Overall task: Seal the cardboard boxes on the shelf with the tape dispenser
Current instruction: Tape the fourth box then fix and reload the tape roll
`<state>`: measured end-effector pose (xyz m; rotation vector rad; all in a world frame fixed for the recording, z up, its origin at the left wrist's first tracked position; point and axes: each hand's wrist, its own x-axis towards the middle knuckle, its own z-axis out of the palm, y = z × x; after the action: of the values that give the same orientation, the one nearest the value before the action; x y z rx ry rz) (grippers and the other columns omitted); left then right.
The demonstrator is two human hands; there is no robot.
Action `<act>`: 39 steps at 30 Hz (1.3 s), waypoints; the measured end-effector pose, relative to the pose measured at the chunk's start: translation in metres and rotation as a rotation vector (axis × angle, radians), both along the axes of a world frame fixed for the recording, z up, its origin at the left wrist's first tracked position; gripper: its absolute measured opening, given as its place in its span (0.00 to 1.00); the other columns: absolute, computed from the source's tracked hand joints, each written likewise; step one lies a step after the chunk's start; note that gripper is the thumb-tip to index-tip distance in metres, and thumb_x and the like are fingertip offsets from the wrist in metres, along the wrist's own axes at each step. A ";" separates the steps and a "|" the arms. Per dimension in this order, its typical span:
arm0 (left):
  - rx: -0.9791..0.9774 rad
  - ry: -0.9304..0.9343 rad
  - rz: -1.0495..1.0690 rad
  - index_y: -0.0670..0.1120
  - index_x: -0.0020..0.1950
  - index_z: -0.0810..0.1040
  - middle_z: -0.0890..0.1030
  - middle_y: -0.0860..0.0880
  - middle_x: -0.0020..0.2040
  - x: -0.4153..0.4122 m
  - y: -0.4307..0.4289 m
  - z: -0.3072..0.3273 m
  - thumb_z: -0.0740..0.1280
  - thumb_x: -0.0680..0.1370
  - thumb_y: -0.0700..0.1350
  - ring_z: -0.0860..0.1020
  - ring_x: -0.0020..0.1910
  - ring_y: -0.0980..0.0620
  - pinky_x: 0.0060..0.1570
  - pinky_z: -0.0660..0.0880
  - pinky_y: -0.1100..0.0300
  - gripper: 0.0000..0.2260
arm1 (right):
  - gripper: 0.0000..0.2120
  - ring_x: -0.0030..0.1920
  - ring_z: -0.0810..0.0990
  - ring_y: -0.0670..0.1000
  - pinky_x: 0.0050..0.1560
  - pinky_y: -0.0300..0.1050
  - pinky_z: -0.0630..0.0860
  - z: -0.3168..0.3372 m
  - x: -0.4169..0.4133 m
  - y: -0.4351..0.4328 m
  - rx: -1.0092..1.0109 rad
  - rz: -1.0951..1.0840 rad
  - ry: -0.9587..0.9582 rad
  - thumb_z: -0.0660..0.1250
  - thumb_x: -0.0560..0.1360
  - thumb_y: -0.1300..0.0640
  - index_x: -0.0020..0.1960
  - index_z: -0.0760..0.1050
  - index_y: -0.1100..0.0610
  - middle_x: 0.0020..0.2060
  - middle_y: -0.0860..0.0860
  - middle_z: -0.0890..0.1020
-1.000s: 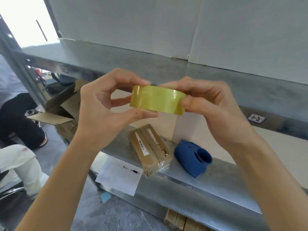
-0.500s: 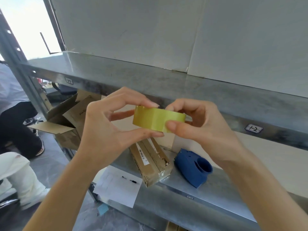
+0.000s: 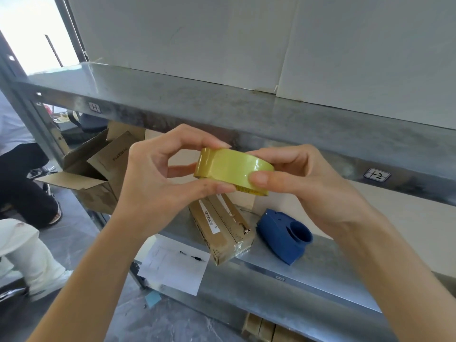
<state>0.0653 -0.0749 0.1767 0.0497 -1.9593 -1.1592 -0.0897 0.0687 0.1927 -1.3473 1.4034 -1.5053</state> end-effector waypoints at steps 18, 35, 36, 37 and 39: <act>-0.002 -0.083 0.071 0.55 0.51 0.81 0.83 0.56 0.49 -0.001 0.007 -0.009 0.79 0.63 0.53 0.81 0.56 0.46 0.47 0.83 0.54 0.19 | 0.09 0.43 0.83 0.46 0.47 0.36 0.77 -0.016 0.005 -0.001 0.041 -0.074 -0.149 0.71 0.68 0.61 0.48 0.84 0.56 0.44 0.51 0.86; 0.058 -0.181 -0.006 0.52 0.51 0.82 0.84 0.55 0.49 0.001 -0.003 -0.021 0.79 0.63 0.53 0.81 0.54 0.52 0.43 0.80 0.64 0.19 | 0.09 0.44 0.83 0.47 0.50 0.40 0.79 -0.031 0.000 -0.004 0.194 0.039 -0.116 0.71 0.68 0.59 0.48 0.85 0.55 0.42 0.51 0.86; 0.048 -0.187 -0.009 0.52 0.52 0.82 0.84 0.56 0.49 0.001 -0.003 -0.022 0.79 0.63 0.53 0.81 0.55 0.51 0.43 0.80 0.64 0.19 | 0.10 0.44 0.83 0.48 0.51 0.41 0.79 -0.033 -0.001 -0.004 0.198 0.041 -0.110 0.73 0.67 0.58 0.47 0.86 0.56 0.42 0.51 0.86; 0.037 -0.192 -0.010 0.52 0.52 0.82 0.84 0.56 0.49 0.001 -0.003 -0.023 0.79 0.64 0.53 0.81 0.55 0.51 0.44 0.80 0.64 0.18 | 0.11 0.44 0.83 0.48 0.51 0.42 0.79 -0.036 -0.001 -0.004 0.198 0.038 -0.112 0.74 0.66 0.56 0.47 0.86 0.56 0.41 0.51 0.86; 0.026 -0.195 -0.012 0.52 0.52 0.82 0.84 0.55 0.49 0.000 -0.002 -0.024 0.79 0.64 0.53 0.81 0.55 0.51 0.44 0.80 0.64 0.19 | 0.12 0.43 0.83 0.48 0.51 0.43 0.79 -0.040 0.000 -0.004 0.191 0.027 -0.142 0.72 0.65 0.52 0.46 0.86 0.56 0.41 0.52 0.86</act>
<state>0.0657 -0.0770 0.1523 0.1709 -2.1173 -1.2260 -0.0902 0.0646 0.1522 -1.1173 1.3947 -1.3823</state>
